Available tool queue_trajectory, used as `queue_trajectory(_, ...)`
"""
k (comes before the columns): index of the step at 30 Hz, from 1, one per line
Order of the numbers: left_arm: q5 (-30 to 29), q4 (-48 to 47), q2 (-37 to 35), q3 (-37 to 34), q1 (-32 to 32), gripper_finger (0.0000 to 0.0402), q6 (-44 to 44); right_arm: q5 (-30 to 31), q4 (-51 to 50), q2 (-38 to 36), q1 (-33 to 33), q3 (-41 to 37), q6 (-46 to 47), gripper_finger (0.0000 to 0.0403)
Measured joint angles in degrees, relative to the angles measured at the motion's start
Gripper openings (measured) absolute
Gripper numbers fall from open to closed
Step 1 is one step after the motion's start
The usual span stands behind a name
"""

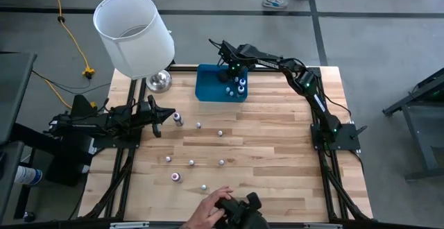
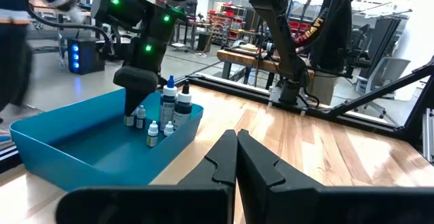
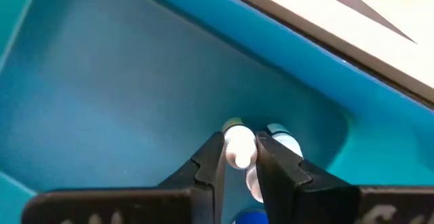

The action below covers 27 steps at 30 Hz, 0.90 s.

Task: Pick & Place food coloring
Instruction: Put the small green food coloring bottle into the blue bin

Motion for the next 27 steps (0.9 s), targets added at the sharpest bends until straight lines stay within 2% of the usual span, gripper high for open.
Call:
queue_trajectory(17, 0.0, 0.0, -0.02, -0.01, 0.02, 0.0, 0.0, -1.2, 0.08, 0.0, 0.0, 0.0, -1.1, 0.0112)
queue_trajectory(27, -0.01, 0.0, -0.01, 0.01, 0.01, 0.0, 0.0, -1.07, 0.43, -0.18, 0.0, 0.0, -1.6, 0.0115)
